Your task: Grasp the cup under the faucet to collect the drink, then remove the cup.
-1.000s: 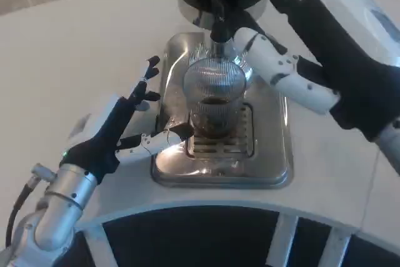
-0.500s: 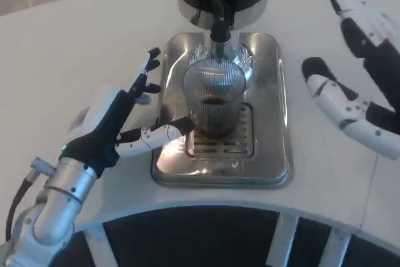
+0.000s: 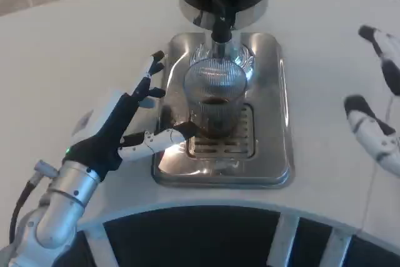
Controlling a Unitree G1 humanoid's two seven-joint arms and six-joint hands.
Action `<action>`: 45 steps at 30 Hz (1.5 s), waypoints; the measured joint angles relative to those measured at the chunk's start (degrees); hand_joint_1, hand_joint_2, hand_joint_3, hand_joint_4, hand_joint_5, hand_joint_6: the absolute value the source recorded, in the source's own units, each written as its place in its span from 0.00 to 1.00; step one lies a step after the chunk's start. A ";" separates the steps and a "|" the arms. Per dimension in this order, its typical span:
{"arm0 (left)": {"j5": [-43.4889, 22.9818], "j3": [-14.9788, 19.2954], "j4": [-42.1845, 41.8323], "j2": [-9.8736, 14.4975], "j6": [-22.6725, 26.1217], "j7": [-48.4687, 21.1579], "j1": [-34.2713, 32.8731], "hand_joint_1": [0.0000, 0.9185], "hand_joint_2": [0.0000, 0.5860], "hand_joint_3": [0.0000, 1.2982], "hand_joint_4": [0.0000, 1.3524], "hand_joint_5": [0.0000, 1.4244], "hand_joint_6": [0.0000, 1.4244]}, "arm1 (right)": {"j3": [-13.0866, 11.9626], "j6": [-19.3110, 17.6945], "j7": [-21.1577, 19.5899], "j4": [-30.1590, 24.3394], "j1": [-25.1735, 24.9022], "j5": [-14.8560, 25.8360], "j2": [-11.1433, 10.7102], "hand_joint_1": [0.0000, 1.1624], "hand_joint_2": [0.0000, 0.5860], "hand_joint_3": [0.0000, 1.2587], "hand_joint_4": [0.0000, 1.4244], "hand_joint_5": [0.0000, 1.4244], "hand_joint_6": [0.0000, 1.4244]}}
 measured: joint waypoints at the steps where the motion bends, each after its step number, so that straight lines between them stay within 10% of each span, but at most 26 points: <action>1: 0.00 0.00 0.14 -0.01 -0.13 0.00 -0.02 0.27 0.07 0.00 0.00 0.19 0.23 | -0.75 -1.00 0.18 0.00 1.51 -0.10 0.93 0.12 0.89 0.00 0.00 0.00 0.00; 17: -0.31 0.03 2.05 -0.68 -0.63 -0.07 -2.19 0.36 0.07 0.00 0.00 0.21 0.24 | 0.33 -6.91 1.80 -0.02 15.15 -4.13 8.64 0.12 0.89 0.00 0.00 0.00 0.00; 45: 1.91 -2.60 3.20 -4.63 -1.67 0.90 -5.81 0.41 0.09 0.00 0.00 0.24 0.28 | 1.98 -8.23 3.14 -0.03 19.15 -4.61 12.12 0.14 0.91 0.00 0.00 0.00 0.00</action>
